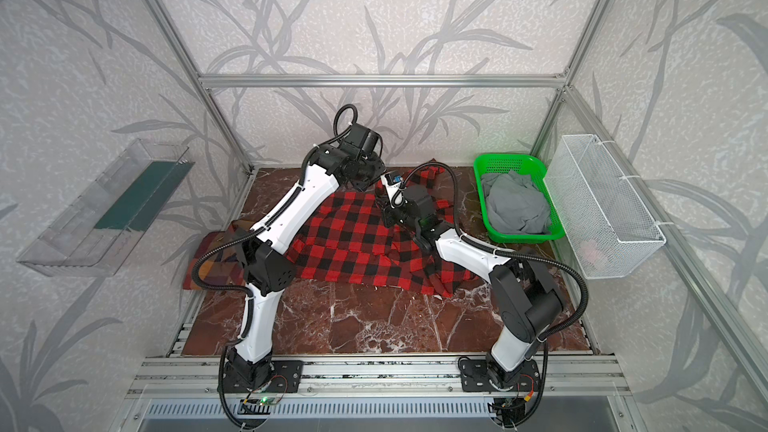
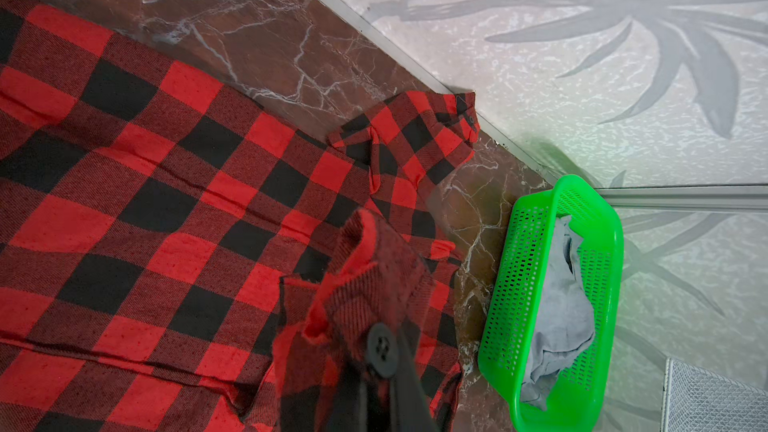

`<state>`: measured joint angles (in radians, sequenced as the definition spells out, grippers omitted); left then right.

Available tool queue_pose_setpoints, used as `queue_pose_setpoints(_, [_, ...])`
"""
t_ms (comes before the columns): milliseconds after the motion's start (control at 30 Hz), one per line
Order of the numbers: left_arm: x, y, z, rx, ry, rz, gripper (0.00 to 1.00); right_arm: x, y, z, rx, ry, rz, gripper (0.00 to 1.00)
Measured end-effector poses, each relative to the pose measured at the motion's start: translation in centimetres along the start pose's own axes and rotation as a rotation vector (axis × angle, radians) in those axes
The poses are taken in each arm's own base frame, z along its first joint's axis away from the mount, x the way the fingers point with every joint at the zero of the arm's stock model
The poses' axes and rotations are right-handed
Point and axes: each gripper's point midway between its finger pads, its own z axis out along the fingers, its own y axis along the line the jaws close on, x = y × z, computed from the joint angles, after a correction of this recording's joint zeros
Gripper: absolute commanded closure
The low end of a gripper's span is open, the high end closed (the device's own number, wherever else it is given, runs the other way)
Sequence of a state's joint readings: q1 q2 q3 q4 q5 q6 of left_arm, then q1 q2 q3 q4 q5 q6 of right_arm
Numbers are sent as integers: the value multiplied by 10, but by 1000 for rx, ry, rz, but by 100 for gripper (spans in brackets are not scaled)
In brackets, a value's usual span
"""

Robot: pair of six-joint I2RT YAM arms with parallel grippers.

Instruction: Fold and stack the long sleeve shirts

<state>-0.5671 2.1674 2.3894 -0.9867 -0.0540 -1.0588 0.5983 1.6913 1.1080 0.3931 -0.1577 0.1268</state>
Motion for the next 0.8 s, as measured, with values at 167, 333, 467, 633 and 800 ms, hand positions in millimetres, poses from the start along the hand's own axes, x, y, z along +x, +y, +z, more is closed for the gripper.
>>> queue_pose_setpoints(167, [-5, 1, 0, 2, -10, -6, 100, -5, -1, 2, 8, -4, -21, 88])
queue_pose_setpoints(333, [-4, 1, 0, 1, -10, 4, 100, 4, -1, -7, 12, 0, -38, 63])
queue_pose_setpoints(467, [-4, 0, 0, 3, -7, 5, 100, 6, -2, -11, 13, 1, -44, 61])
queue_pose_setpoints(633, [-4, 0, 0, 4, -6, 5, 100, 5, -7, -7, 19, 7, -42, 60])
queue_pose_setpoints(800, [-4, 0, 0, 4, -6, 7, 100, 9, -13, -1, 25, 15, -37, 62])
